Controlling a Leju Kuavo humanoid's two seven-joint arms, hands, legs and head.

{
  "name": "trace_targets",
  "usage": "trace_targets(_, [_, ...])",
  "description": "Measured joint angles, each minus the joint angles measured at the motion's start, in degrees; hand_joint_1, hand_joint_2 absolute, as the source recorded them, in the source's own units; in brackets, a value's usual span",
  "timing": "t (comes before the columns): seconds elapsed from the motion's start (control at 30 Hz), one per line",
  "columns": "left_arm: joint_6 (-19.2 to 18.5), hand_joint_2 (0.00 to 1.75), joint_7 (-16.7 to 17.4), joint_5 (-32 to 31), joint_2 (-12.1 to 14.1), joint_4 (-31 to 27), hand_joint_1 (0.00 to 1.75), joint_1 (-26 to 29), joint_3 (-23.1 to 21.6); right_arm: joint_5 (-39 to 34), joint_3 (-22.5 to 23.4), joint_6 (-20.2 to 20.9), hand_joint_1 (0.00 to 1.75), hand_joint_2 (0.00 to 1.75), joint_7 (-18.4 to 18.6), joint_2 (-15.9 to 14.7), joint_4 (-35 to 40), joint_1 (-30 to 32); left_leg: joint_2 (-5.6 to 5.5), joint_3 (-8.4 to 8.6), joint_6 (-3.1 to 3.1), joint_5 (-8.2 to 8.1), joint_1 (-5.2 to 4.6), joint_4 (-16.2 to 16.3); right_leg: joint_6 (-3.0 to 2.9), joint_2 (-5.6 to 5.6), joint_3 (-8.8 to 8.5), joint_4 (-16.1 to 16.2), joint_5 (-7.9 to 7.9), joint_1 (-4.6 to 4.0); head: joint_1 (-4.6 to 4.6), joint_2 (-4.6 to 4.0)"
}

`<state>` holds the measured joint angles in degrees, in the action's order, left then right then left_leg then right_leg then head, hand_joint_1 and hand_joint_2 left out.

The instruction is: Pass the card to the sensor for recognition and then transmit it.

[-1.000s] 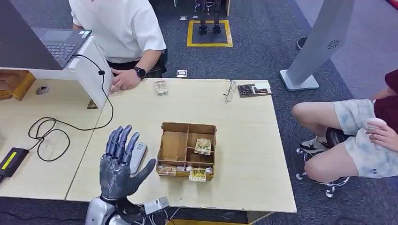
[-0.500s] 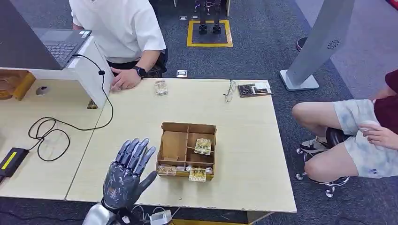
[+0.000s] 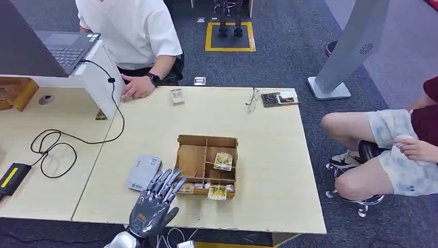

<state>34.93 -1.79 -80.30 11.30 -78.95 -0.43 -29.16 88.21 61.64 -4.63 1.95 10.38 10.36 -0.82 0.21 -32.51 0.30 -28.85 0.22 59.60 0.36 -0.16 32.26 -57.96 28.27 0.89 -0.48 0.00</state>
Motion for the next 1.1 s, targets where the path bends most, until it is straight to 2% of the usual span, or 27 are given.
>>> trace_targets(0.23, [-0.57,1.75,0.18,0.2,2.18,1.31,0.0,-0.96,-2.9,0.02,0.0,0.02,0.0,1.75,0.0,0.0,0.2,0.01,0.0,0.0,0.0,0.0,-0.01,0.0,0.0,0.0,0.0,0.01,0.0,0.01,-0.02,0.0])
trace_targets(0.37, [-7.22,1.75,1.86,1.79,3.51,1.7,0.0,-1.89,-5.02,0.02,0.04,0.35,0.0,1.75,0.0,0.0,0.42,0.07,0.0,0.01,0.0,0.0,0.0,0.0,0.0,0.0,0.0,0.01,0.0,0.0,0.0,0.0])
trace_targets(0.43, [-9.07,1.75,2.4,2.36,4.14,1.75,0.0,-2.17,-5.9,0.07,0.09,0.43,0.0,1.75,0.0,0.02,0.5,0.13,0.0,0.01,0.0,0.0,0.0,0.0,0.0,0.0,0.0,0.0,0.0,0.0,0.0,0.0])
trace_targets(0.7, [-9.94,1.75,2.56,2.97,5.22,1.79,0.0,-3.04,-8.0,0.15,0.2,0.83,0.0,1.75,0.02,0.02,0.9,0.22,-0.01,0.0,0.0,0.0,0.0,0.0,0.0,-0.01,0.0,0.0,0.0,0.0,0.0,0.0])
trace_targets(0.83, [-9.51,1.75,4.05,2.8,4.81,1.79,0.0,-3.23,-8.37,0.33,0.26,0.85,0.0,1.75,0.15,0.02,0.92,0.21,-0.01,0.0,0.0,0.0,-0.01,0.01,0.0,-0.01,0.0,0.01,0.0,0.01,0.0,0.0])
trace_targets(1.0, [-8.74,1.75,7.26,1.62,2.31,1.81,0.0,-3.76,-8.37,0.79,0.5,0.83,0.0,1.75,0.46,0.09,1.03,0.2,-0.01,0.0,0.0,0.0,-0.02,0.01,0.0,-0.02,-0.01,0.01,-0.01,0.01,0.0,0.0])
trace_targets(1.1, [-7.56,1.75,7.76,1.77,0.96,1.81,0.0,-3.97,-8.37,0.83,0.77,0.76,0.0,1.75,0.48,0.11,1.03,0.23,-0.01,0.0,0.0,0.0,-0.02,0.01,0.0,-0.01,-0.01,0.01,-0.01,0.01,0.0,0.0])
